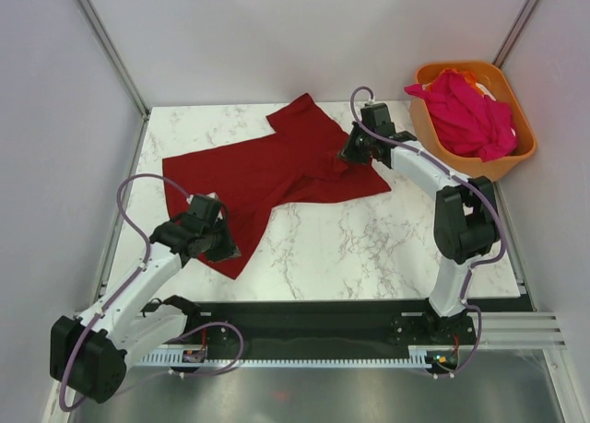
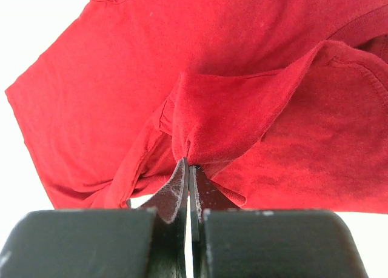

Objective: Fold and stack the t-shirts
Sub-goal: Fold the tshirt

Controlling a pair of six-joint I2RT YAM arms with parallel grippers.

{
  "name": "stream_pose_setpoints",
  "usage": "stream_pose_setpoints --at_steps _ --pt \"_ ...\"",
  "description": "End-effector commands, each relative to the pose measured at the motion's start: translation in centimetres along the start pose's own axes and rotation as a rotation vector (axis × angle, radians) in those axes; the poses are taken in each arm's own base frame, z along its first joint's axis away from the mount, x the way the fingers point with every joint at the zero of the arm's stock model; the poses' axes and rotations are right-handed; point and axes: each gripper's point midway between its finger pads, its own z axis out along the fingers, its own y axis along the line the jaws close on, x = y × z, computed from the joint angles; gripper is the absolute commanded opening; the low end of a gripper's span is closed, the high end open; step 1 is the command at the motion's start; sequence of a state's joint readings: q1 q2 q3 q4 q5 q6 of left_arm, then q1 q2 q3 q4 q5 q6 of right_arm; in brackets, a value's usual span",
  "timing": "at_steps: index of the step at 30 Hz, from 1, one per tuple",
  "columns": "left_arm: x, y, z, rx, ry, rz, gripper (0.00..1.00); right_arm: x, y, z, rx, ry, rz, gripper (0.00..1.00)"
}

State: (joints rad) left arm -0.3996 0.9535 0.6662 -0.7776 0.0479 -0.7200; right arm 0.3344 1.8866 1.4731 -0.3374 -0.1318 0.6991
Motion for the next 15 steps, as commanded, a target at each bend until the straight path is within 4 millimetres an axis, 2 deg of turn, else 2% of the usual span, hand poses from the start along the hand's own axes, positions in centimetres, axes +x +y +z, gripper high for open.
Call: stream_pose_setpoints --at_steps 1,10,15 --pt "-1.2 -1.5 -0.6 0.053 -0.035 -0.018 0.19 -2.0 1.5 -2.4 -0.039 -0.073 -0.034 0.00" --pt "0.7 0.2 0.8 0.004 0.022 -0.020 0.19 -1.6 1.2 -2.3 -0.034 -0.066 -0.044 0.00" --pt "0.6 -0.1 0.6 0.015 0.013 -0.015 0.19 -1.5 1.2 -2.2 -0.037 -0.062 -0.051 0.00"
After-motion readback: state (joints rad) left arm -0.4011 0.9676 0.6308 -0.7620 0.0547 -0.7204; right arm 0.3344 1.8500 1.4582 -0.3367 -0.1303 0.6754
